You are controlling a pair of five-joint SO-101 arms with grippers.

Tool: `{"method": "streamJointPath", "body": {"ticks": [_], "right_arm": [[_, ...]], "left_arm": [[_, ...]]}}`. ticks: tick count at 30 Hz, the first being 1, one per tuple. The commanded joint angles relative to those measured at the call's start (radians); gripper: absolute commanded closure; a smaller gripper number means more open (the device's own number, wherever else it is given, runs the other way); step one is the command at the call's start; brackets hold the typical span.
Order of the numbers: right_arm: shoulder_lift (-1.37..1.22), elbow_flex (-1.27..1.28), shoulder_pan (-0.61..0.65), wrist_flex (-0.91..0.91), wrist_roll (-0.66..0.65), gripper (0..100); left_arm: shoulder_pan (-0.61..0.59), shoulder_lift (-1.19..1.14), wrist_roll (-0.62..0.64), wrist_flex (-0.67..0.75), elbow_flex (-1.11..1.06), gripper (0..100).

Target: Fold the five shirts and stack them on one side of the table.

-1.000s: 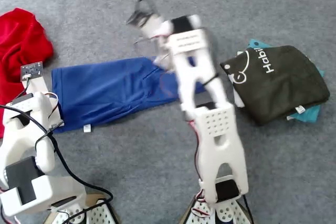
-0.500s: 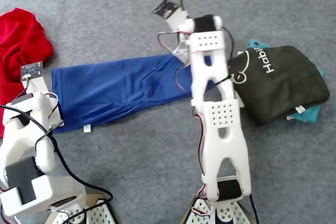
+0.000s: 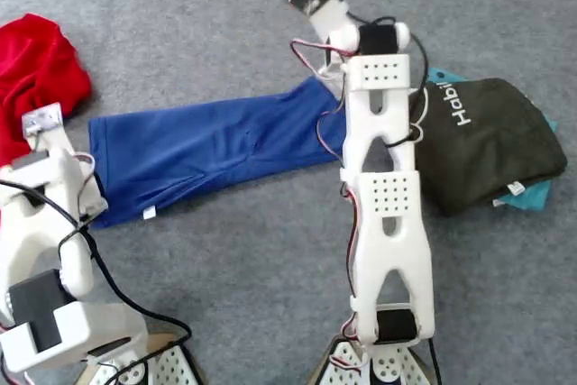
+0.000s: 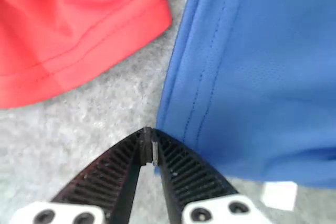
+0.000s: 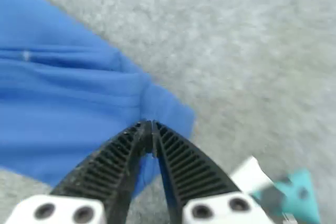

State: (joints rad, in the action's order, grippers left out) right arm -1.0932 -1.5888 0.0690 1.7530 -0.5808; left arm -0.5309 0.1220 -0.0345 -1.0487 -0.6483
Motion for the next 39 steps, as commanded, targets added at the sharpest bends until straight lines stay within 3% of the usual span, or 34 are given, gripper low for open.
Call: {"method": "streamJointPath", "body": {"ticks": [1, 8, 13, 21, 31, 39], "right_arm": [[0.242, 0.025, -0.012, 0.014, 0.140, 98.2], [0.386, 0.090, -0.069, 0.011, 0.161, 98.2], [0.386, 0.090, -0.178, -0.051, 0.160, 98.1], [0.420, 0.028, -0.371, 0.009, 0.029, 98.1], [0.361, 0.025, -0.279, 0.006, -0.015, 98.1], [0.361, 0.025, -0.244, 0.005, -0.014, 98.1]], "left_arm": [[-0.015, 0.035, 0.011, -0.146, 0.191, 97], [-0.002, 0.020, 0.048, -0.270, 0.556, 96], [0.056, -0.095, 0.110, -0.233, 0.585, 81], [0.059, -0.422, 0.043, -0.253, 0.720, 80], [0.061, -0.717, -0.028, -0.313, 1.053, 80], [0.051, -0.865, -0.115, -0.376, 1.153, 80]]}}
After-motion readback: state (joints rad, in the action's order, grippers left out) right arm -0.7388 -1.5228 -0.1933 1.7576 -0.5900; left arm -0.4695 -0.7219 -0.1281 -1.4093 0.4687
